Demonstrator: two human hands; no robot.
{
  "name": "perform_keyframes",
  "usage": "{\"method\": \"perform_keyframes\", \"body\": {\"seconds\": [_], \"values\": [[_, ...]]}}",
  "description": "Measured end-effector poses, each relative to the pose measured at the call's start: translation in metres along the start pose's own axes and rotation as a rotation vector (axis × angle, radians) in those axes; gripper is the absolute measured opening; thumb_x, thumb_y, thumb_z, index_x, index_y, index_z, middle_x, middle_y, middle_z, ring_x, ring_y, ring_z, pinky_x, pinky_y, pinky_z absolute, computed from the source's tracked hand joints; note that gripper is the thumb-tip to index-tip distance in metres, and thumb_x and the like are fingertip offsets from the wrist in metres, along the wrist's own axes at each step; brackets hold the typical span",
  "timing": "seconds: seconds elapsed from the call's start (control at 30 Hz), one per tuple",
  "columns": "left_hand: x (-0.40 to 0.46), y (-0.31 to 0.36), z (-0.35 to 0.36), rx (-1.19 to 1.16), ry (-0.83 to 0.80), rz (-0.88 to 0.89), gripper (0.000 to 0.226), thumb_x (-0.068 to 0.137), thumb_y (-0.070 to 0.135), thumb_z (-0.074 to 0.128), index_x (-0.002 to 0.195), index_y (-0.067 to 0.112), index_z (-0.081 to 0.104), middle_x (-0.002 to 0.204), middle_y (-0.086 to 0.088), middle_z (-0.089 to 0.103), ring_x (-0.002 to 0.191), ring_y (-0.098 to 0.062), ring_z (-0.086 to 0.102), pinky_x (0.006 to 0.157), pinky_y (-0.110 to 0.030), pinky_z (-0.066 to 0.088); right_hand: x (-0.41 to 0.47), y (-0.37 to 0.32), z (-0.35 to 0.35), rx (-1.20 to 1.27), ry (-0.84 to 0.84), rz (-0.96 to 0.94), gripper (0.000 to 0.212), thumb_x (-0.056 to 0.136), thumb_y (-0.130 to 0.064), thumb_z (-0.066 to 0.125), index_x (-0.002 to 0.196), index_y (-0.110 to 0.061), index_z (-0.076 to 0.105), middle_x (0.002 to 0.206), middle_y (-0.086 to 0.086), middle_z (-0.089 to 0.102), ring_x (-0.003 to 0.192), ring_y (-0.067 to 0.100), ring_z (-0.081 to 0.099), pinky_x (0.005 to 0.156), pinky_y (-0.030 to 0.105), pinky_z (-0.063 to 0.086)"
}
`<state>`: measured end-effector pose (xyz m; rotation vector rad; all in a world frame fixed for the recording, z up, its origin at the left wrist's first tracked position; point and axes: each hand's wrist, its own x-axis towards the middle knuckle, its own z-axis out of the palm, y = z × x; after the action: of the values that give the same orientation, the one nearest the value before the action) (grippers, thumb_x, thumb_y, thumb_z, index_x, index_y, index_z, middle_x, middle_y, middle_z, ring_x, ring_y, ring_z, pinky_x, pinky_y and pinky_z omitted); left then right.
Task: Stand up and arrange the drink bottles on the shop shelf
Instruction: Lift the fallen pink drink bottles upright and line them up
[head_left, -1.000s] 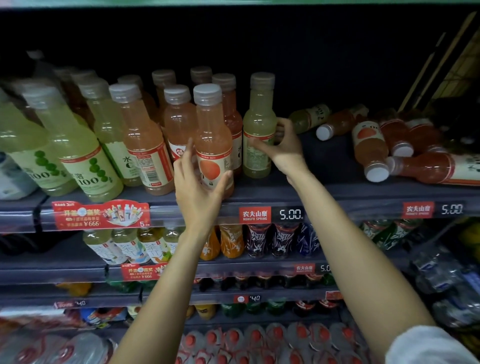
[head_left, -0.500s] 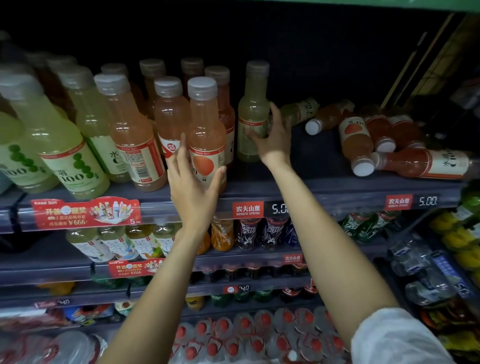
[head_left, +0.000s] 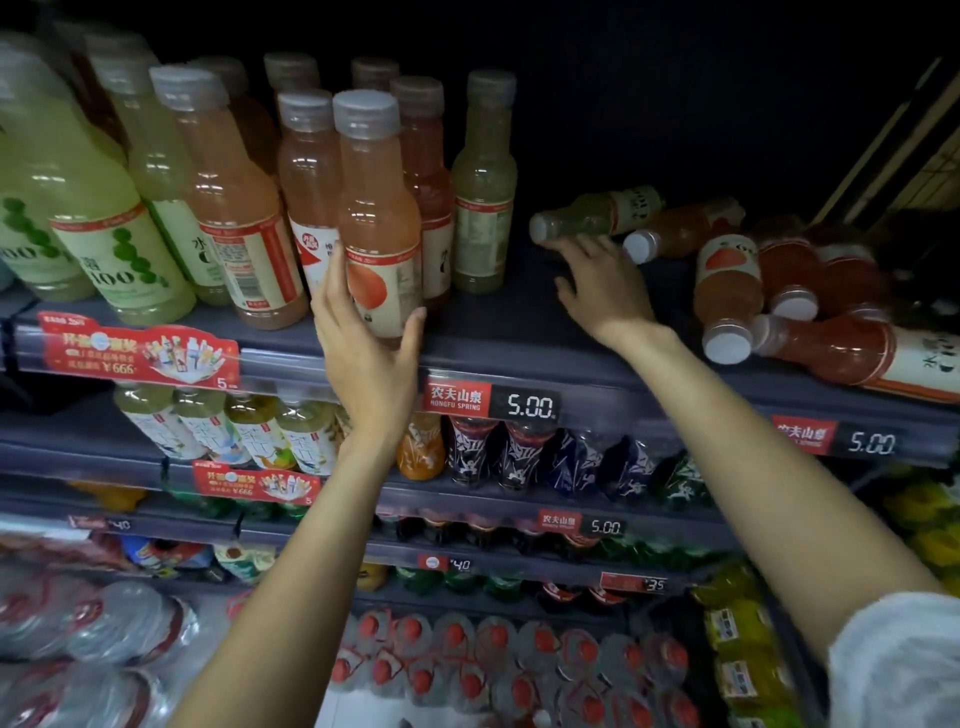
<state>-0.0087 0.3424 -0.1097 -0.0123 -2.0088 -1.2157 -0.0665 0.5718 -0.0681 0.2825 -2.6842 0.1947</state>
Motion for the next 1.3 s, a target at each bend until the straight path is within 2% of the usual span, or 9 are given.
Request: {"method": "perform_keyframes", "body": {"seconds": [0.1,0.23,0.37,0.5,0.63,0.83,1.07,1.17,1.3], "values": [[-0.002,0.001,0.002,0.025,0.009,0.016,0.081,0.085,0.021,0.071,0.149,0.011,0.023,0.144,-0.016,0.037,0.133,-0.027,0.037,0.107,-0.023,0.030,0.018,0.019,0.008,-0.265,-0.055,-0.143,0.052,0.072,0.009,0.063,0.123,0.001,0.055,0.114,0.025,0.057,0.104,0.043,0.053,0.084,0.047,0.043],[0.000,-0.003,0.000,0.029,-0.002,0.039,0.082,0.086,0.026,0.071,0.149,0.012,0.021,0.143,-0.014,0.036,0.132,-0.026,0.039,0.105,-0.033,0.040,0.046,0.012,0.006,-0.546,-0.189,-0.213,0.053,0.086,0.002,0.052,0.138,-0.003,0.043,0.133,0.028,0.046,0.117,0.042,0.047,0.093,0.046,0.037],[0.001,-0.005,-0.002,0.044,-0.007,0.034,0.085,0.085,0.030,0.071,0.151,0.018,0.018,0.139,-0.011,0.039,0.127,-0.024,0.045,0.100,-0.038,0.046,0.064,0.018,0.018,-0.740,-0.241,-0.308,0.032,0.071,-0.015,0.059,0.096,-0.028,0.073,0.089,0.005,0.068,0.071,0.020,0.064,0.057,0.024,0.047],[0.000,-0.006,0.000,0.054,0.003,0.046,0.083,0.087,0.030,0.069,0.150,0.013,0.019,0.140,-0.013,0.038,0.128,-0.025,0.043,0.101,-0.036,0.044,0.053,0.019,0.010,-0.755,-0.199,-0.319,0.023,0.074,-0.013,0.048,0.077,-0.023,0.069,0.084,0.005,0.067,0.067,0.020,0.061,0.058,0.024,0.045],[0.000,-0.006,0.000,0.075,0.001,0.049,0.083,0.087,0.031,0.069,0.151,0.014,0.019,0.141,-0.012,0.038,0.128,-0.025,0.044,0.097,-0.031,0.044,0.016,0.024,-0.005,-0.609,-0.093,-0.372,0.044,0.072,-0.011,0.033,0.097,-0.015,0.068,0.089,0.011,0.062,0.076,0.029,0.060,0.066,0.031,0.046],[-0.001,-0.004,0.000,0.088,0.008,0.052,0.081,0.088,0.029,0.068,0.150,0.011,0.020,0.143,-0.013,0.037,0.131,-0.024,0.040,0.095,-0.017,0.033,0.019,0.033,-0.019,-0.450,-0.109,-0.303,0.059,0.077,0.006,0.059,0.133,-0.011,0.051,0.144,0.024,0.038,0.132,0.042,0.035,0.106,0.053,0.026],[-0.001,-0.004,-0.002,0.113,-0.009,0.058,0.082,0.088,0.030,0.068,0.150,0.011,0.019,0.143,-0.014,0.037,0.132,-0.023,0.037,0.097,-0.016,0.030,0.011,0.018,-0.021,-0.336,-0.088,-0.471,0.040,0.074,-0.005,0.072,0.113,-0.010,0.064,0.121,0.013,0.062,0.115,0.038,0.054,0.104,0.063,0.026],[0.000,-0.004,-0.002,0.114,-0.011,0.065,0.082,0.088,0.028,0.068,0.150,0.010,0.019,0.142,-0.015,0.038,0.131,-0.023,0.037,0.099,-0.015,0.028,-0.001,0.005,-0.032,-0.152,-0.076,-0.491,0.046,0.082,-0.028,0.070,0.125,-0.020,0.056,0.130,0.002,0.055,0.119,0.033,0.045,0.108,0.055,0.021],[0.000,-0.005,-0.002,0.112,-0.011,0.057,0.083,0.087,0.028,0.069,0.151,0.012,0.019,0.142,-0.013,0.037,0.132,-0.024,0.037,0.100,-0.022,0.032,-0.003,-0.025,-0.061,0.213,0.035,-0.346,0.053,0.086,-0.044,0.063,0.129,-0.017,0.049,0.126,0.002,0.051,0.111,0.025,0.045,0.088,0.037,0.040]]}}
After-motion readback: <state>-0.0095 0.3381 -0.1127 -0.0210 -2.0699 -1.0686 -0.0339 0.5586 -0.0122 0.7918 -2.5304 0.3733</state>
